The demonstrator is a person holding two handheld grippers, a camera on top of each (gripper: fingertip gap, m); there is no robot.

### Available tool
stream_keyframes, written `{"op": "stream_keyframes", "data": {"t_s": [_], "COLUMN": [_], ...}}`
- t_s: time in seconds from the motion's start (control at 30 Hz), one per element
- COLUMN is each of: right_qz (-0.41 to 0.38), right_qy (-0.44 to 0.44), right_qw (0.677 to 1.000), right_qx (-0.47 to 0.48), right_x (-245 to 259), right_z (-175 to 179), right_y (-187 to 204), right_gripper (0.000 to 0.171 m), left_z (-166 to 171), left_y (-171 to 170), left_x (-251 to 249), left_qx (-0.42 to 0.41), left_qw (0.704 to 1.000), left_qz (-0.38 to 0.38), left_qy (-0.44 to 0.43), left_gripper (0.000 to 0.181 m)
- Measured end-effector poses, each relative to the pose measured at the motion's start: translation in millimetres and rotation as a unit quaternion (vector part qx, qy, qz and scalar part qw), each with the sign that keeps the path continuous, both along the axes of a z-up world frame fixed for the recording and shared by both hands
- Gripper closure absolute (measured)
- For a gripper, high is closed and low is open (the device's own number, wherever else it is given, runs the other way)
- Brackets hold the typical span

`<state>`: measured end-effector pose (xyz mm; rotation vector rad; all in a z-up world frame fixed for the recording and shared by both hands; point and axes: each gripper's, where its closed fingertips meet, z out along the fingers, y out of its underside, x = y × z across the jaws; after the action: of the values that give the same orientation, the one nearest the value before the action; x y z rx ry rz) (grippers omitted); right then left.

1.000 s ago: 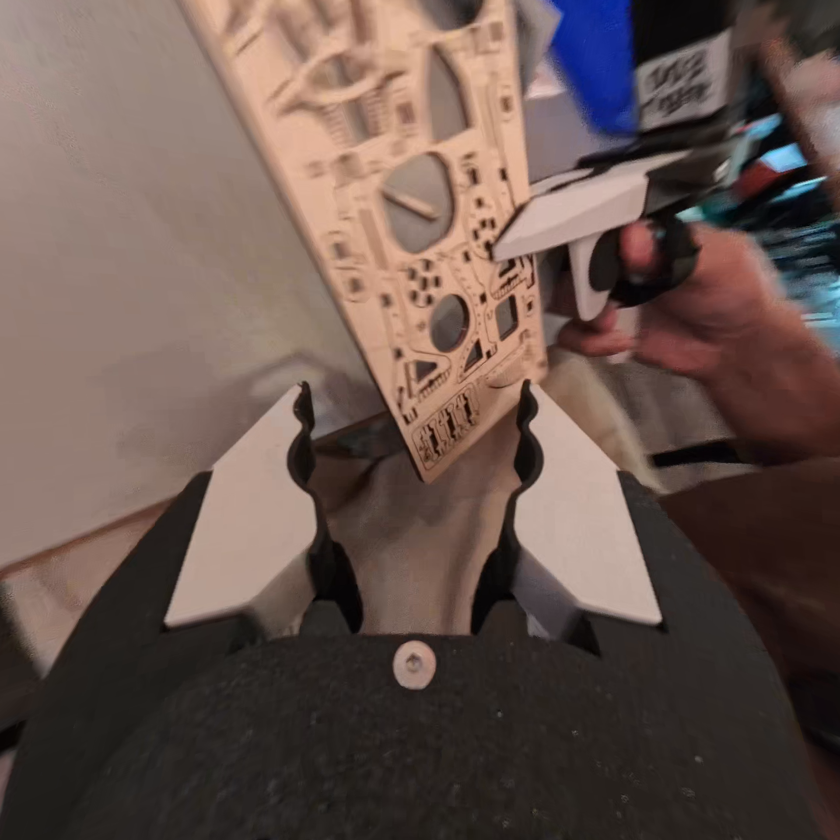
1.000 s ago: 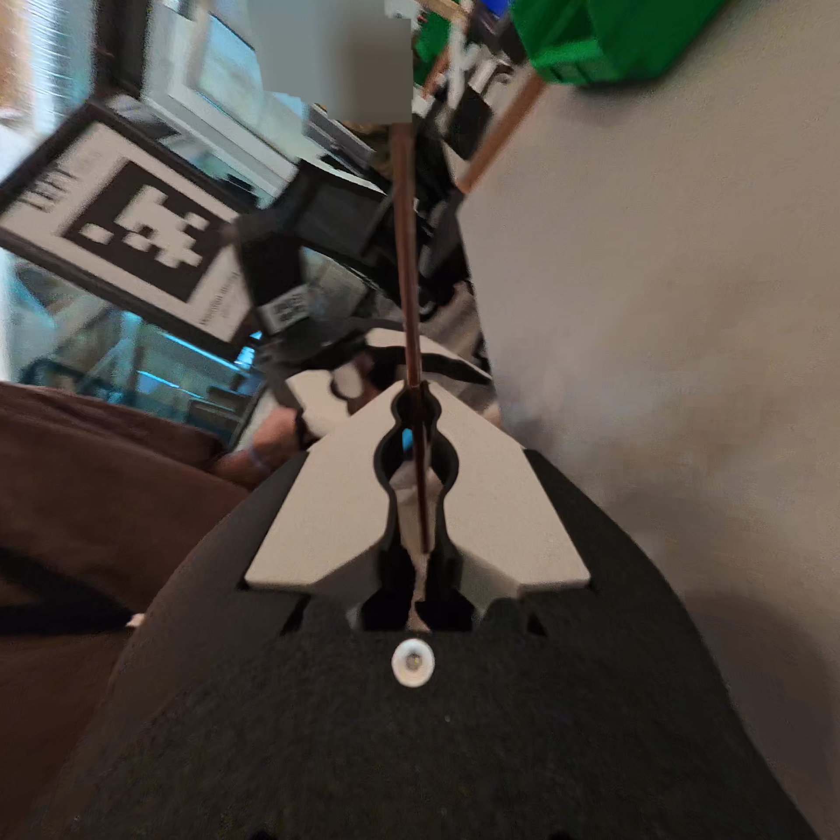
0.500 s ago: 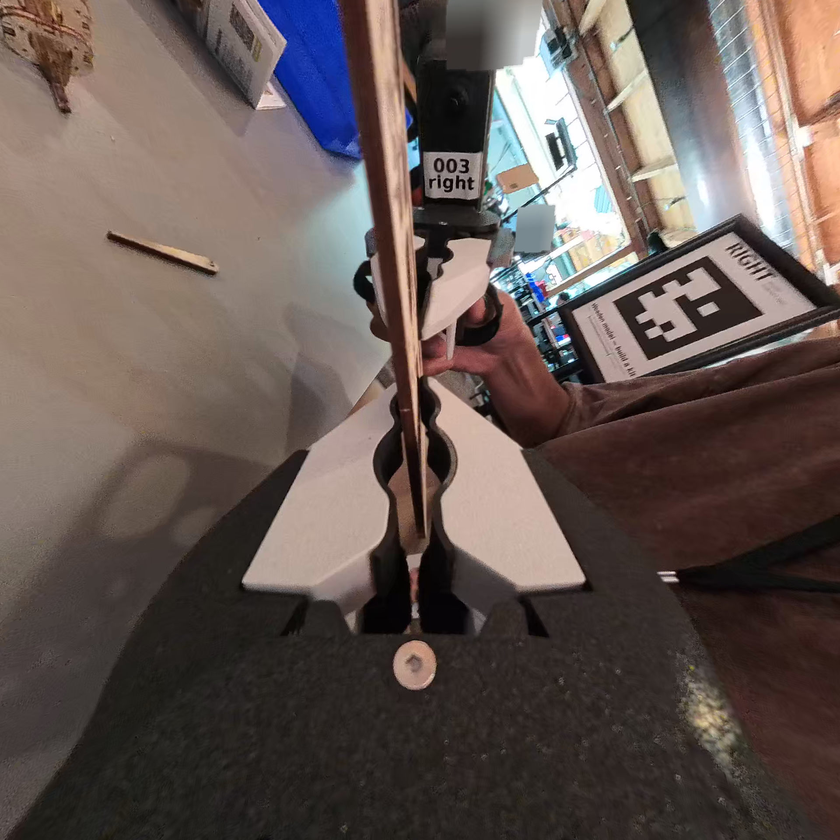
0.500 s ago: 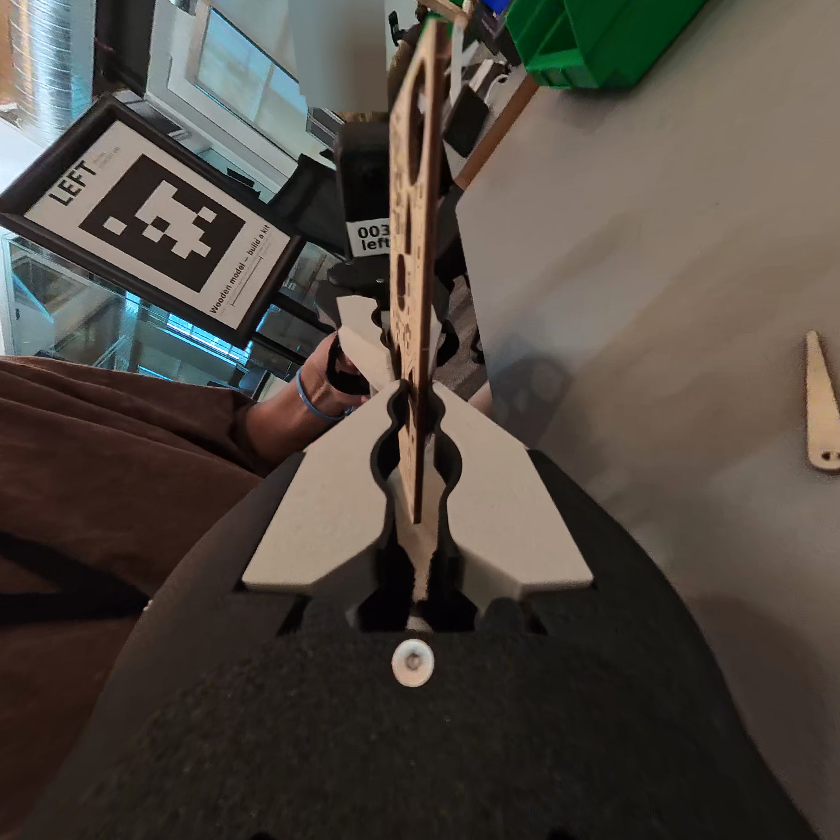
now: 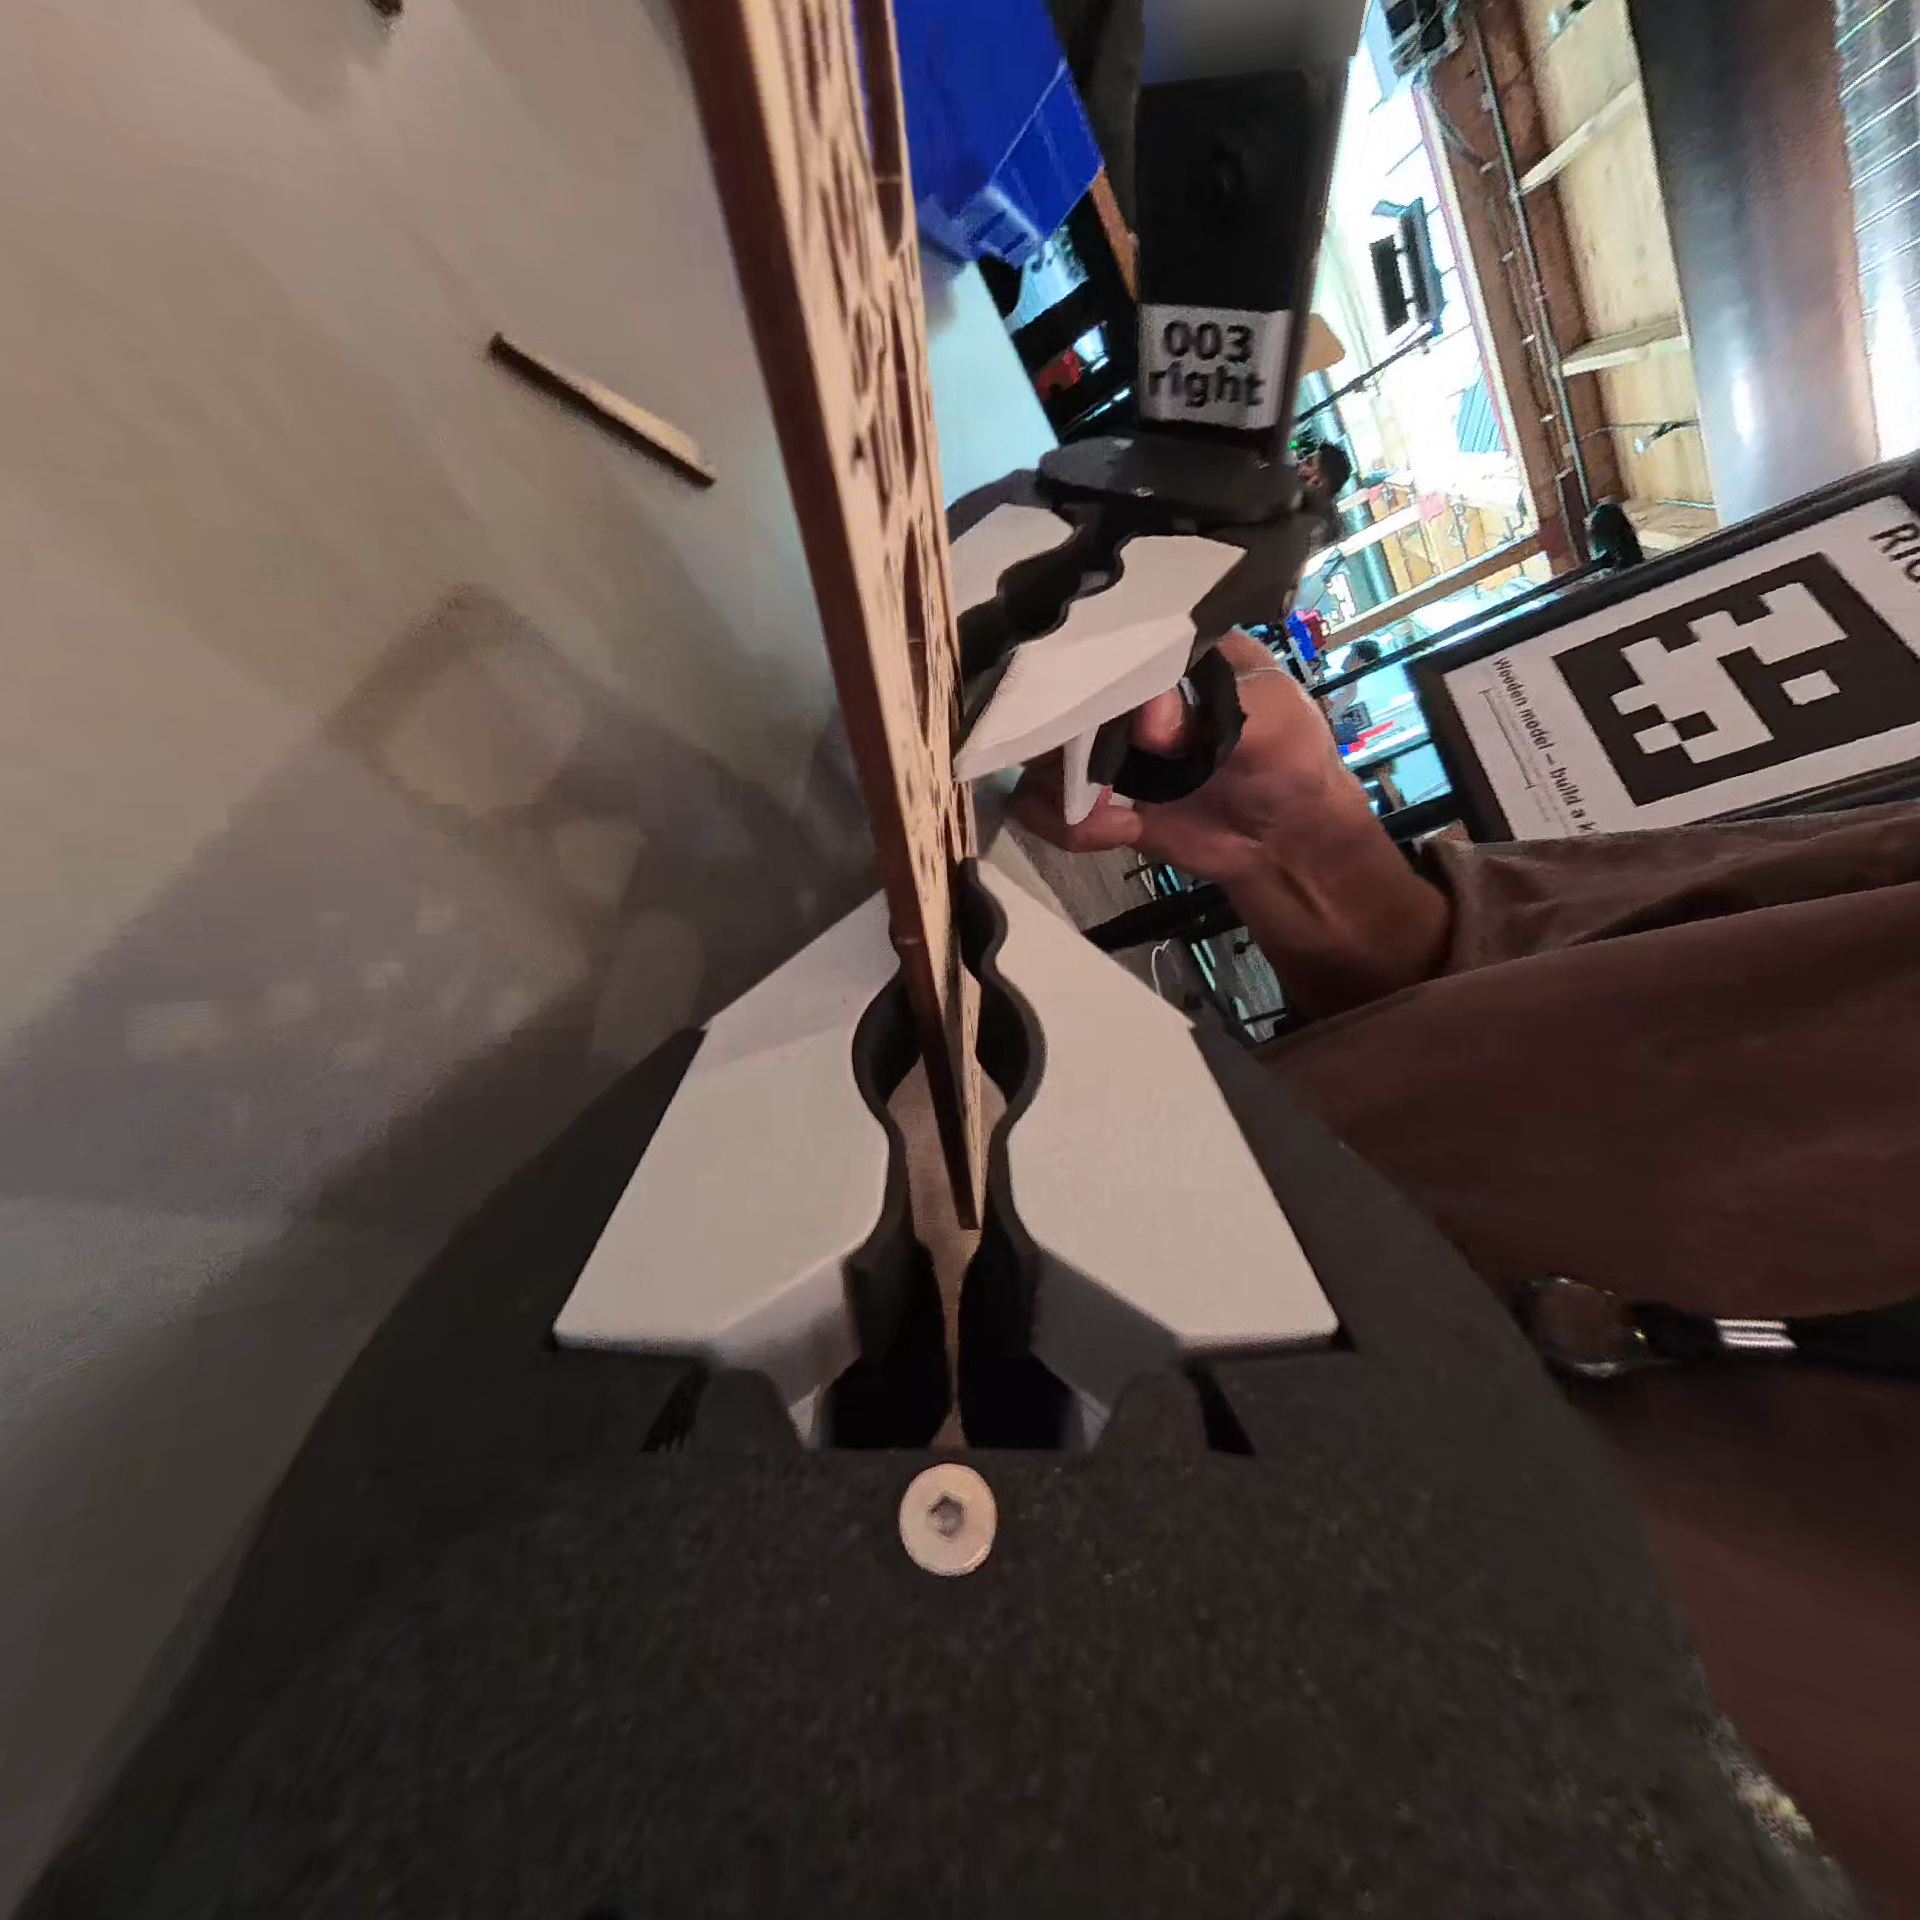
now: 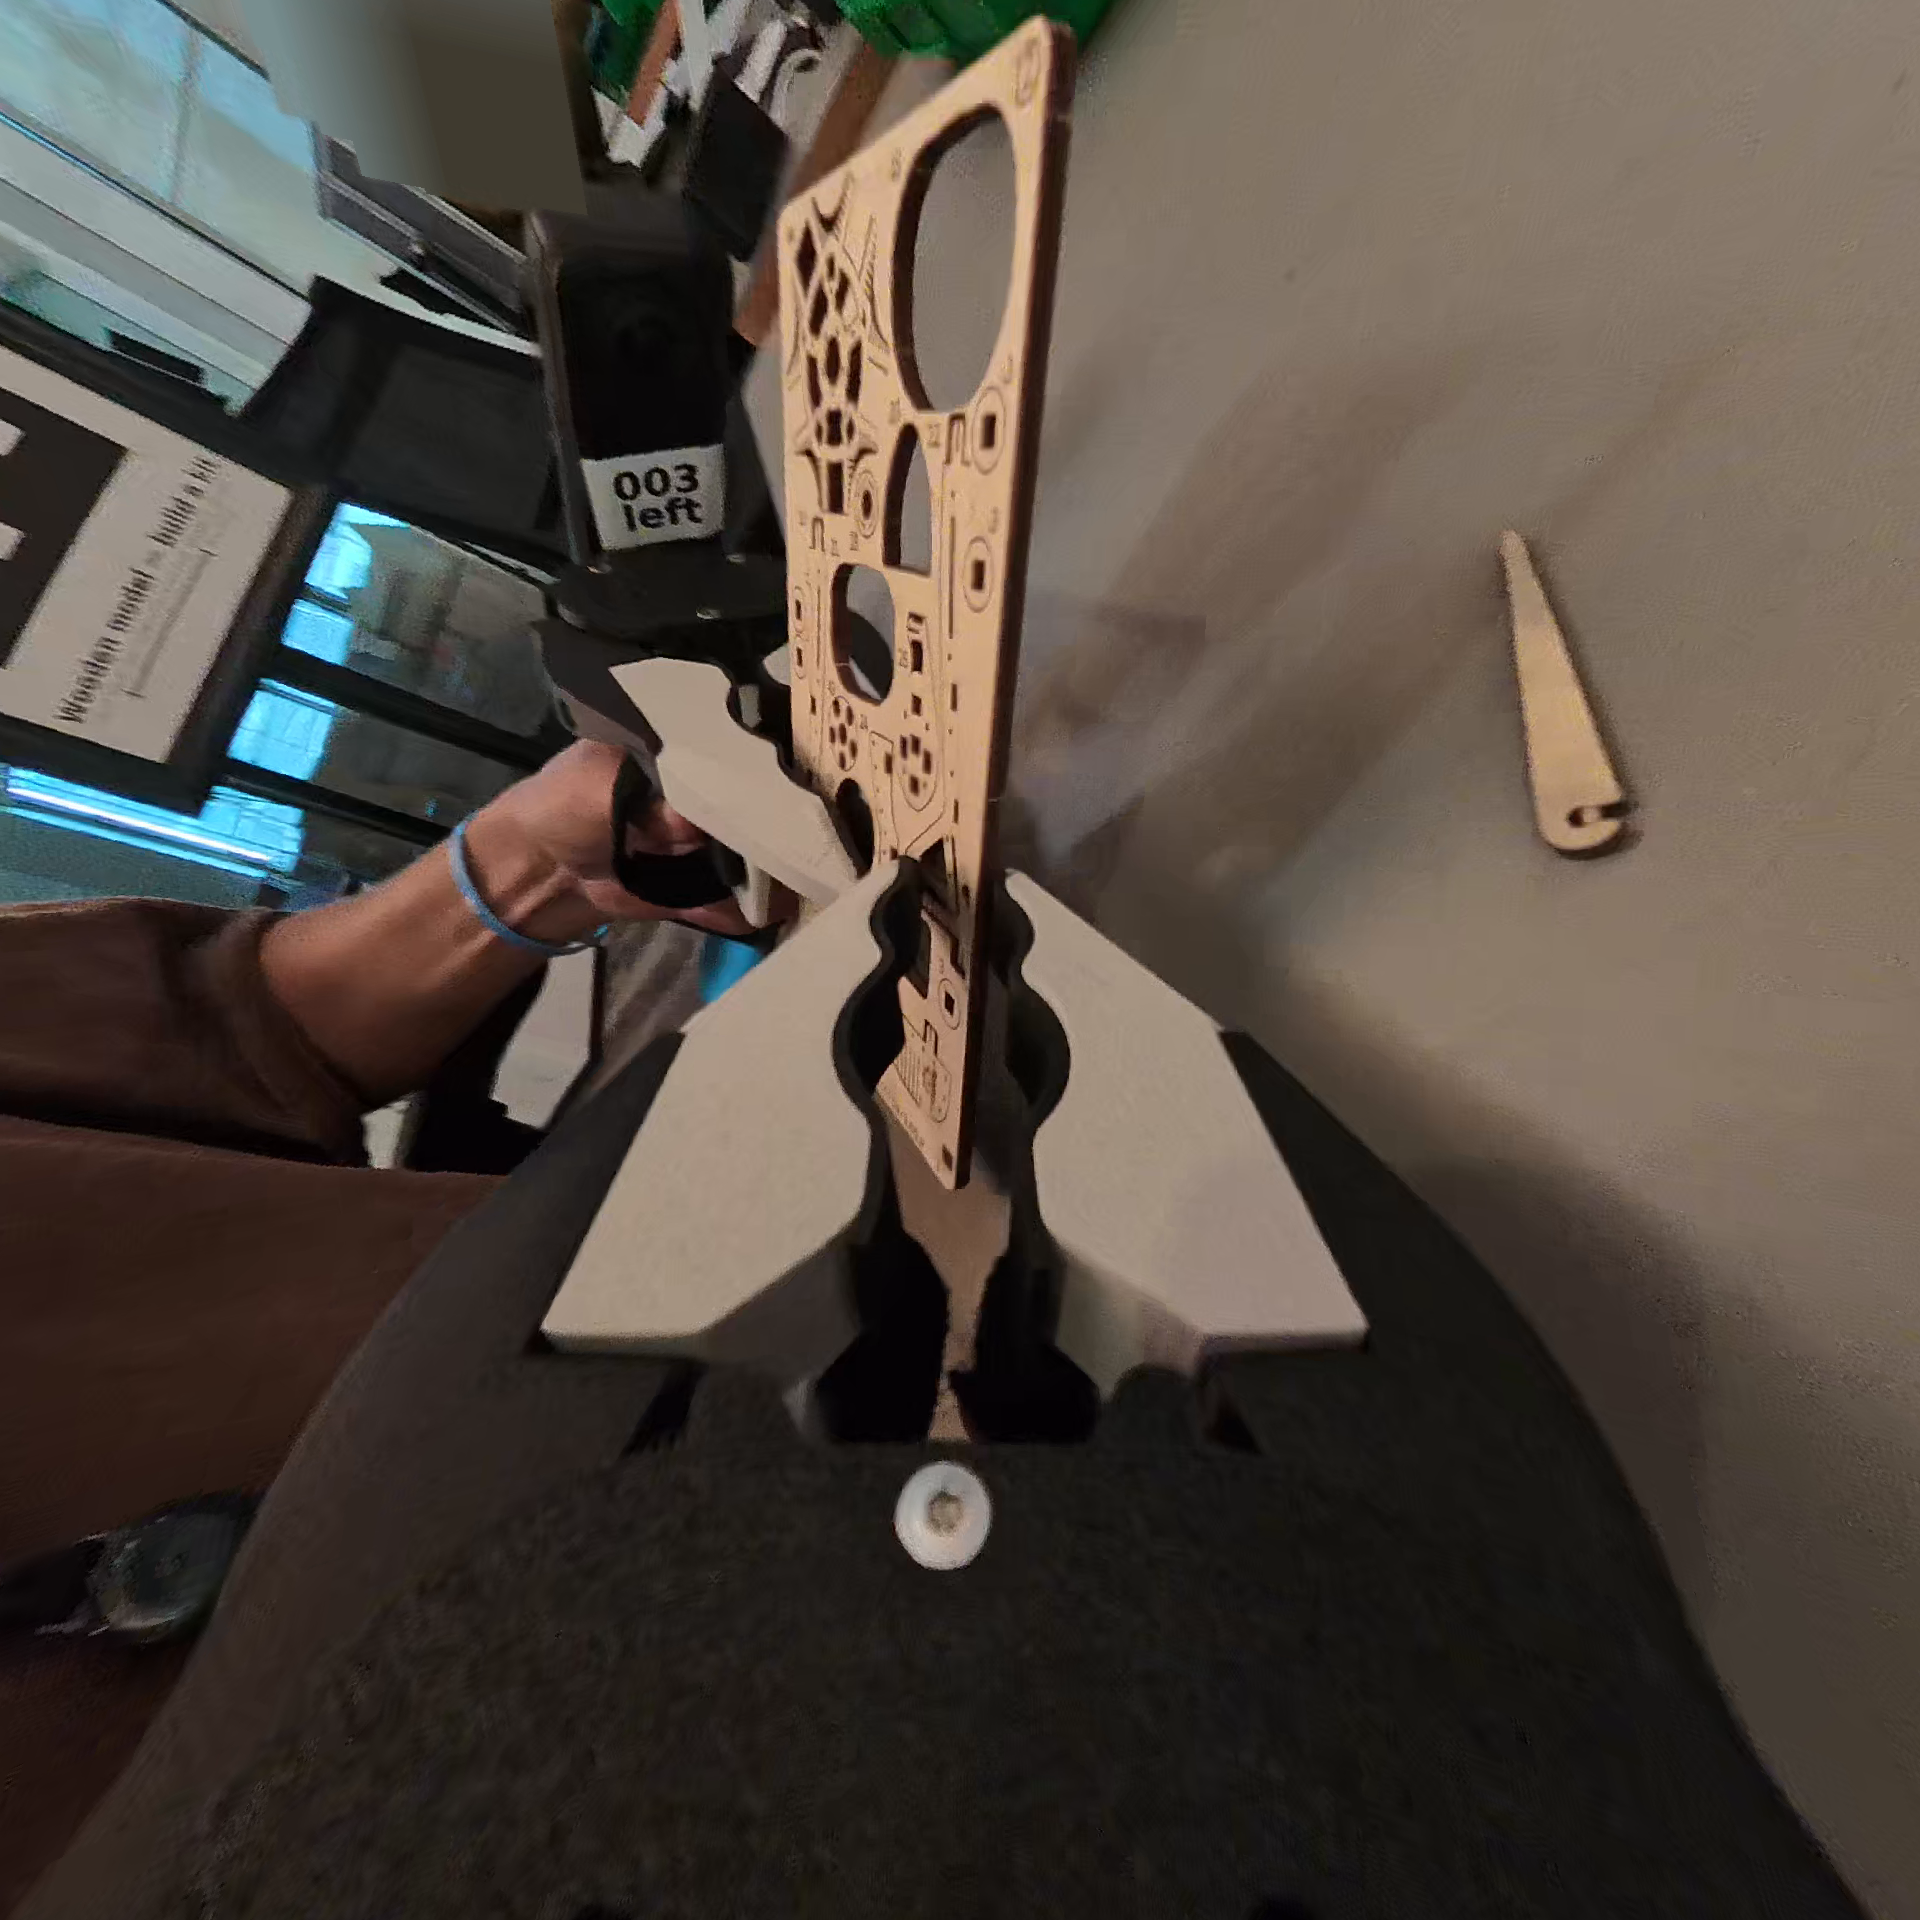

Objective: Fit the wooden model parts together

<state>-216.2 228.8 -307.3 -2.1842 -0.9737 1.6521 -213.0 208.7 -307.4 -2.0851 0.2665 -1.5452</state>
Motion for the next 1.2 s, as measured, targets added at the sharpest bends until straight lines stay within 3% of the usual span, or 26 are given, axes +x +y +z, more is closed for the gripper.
{"op": "stream_keyframes", "data": {"t_s": [0.27, 0.3, 0.4, 0.5, 0.6, 0.7, 0.83, 1.07, 1.2], "right_qz": [-0.013, -0.020, -0.039, -0.027, -0.027, -0.025, -0.025, -0.009, 0.000], "right_qy": [-0.028, -0.038, -0.105, -0.054, -0.071, -0.052, -0.030, 0.198, 0.169], "right_qw": [0.999, 0.999, 0.988, 0.997, 0.994, 0.997, 0.998, 0.980, 0.985], "right_qx": [0.027, 0.031, 0.110, 0.043, 0.077, 0.056, 0.059, -0.008, 0.020], "right_x": [0, 1, 3, 4, 1, 1, 4, 24, 34], "right_z": [-11, -13, -28, -19, -20, -14, -4, 74, 64], "right_y": [5, 7, 11, 7, 8, 10, 18, 32, 37], "right_gripper": [0.158, 0.167, 0.168, 0.166, 0.163, 0.147, 0.144, 0.136, 0.140], "left_z": [-8, -8, -7, -5, -5, -5, 2, 45, 63], "left_y": [5, 5, -1, 1, 1, 3, 3, -4, -5], "left_x": [-1, -1, 11, 8, 4, -1, -2, 1, -3], "left_qx": [0.019, 0.020, 0.031, 0.028, 0.023, 0.019, 0.018, 0.044, 0.051], "left_qw": [1.000, 1.000, 0.999, 0.999, 1.000, 1.000, 0.999, 0.991, 0.983], "left_qz": [0.005, 0.005, -0.020, -0.017, -0.018, -0.010, -0.012, -0.034, -0.032], "left_qy": [0.001, 0.002, 0.000, -0.012, -0.009, -0.005, -0.025, -0.125, -0.172], "left_gripper": [0.181, 0.181, 0.180, 0.181, 0.181, 0.181, 0.181, 0.181, 0.181]}}
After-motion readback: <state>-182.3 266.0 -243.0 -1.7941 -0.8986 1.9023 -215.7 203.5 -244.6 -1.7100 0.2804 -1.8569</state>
